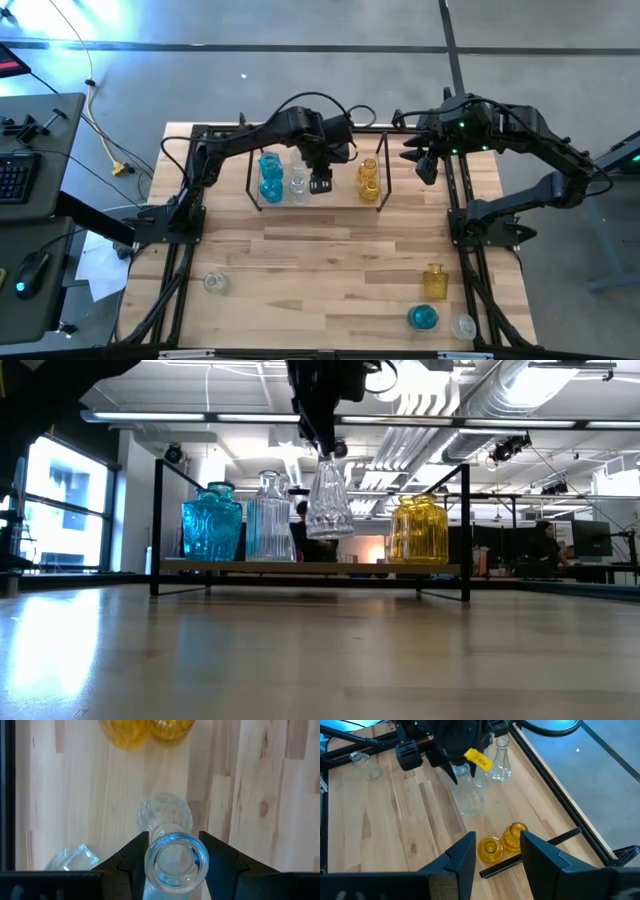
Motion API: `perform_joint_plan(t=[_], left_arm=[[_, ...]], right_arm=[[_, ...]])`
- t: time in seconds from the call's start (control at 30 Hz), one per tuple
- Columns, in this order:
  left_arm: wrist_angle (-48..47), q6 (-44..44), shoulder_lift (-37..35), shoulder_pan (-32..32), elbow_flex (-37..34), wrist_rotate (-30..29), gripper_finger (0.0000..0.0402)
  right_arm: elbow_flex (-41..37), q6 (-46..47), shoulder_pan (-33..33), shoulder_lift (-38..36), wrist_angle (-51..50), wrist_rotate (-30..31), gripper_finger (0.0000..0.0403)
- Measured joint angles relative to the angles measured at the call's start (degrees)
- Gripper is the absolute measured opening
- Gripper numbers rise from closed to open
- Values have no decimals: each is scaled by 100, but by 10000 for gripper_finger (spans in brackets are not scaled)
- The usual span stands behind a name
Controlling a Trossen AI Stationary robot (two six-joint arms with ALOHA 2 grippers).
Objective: Sort vases onto shelf
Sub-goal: Put the transparent vase on the shelf
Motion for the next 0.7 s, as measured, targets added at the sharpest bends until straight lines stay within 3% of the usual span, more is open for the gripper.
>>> perform_joint_plan(t=[0.7], left_arm=[[-183, -449, 34, 71, -22, 46, 139]], right_arm=[[0, 42, -2, 0, 1, -2, 136]])
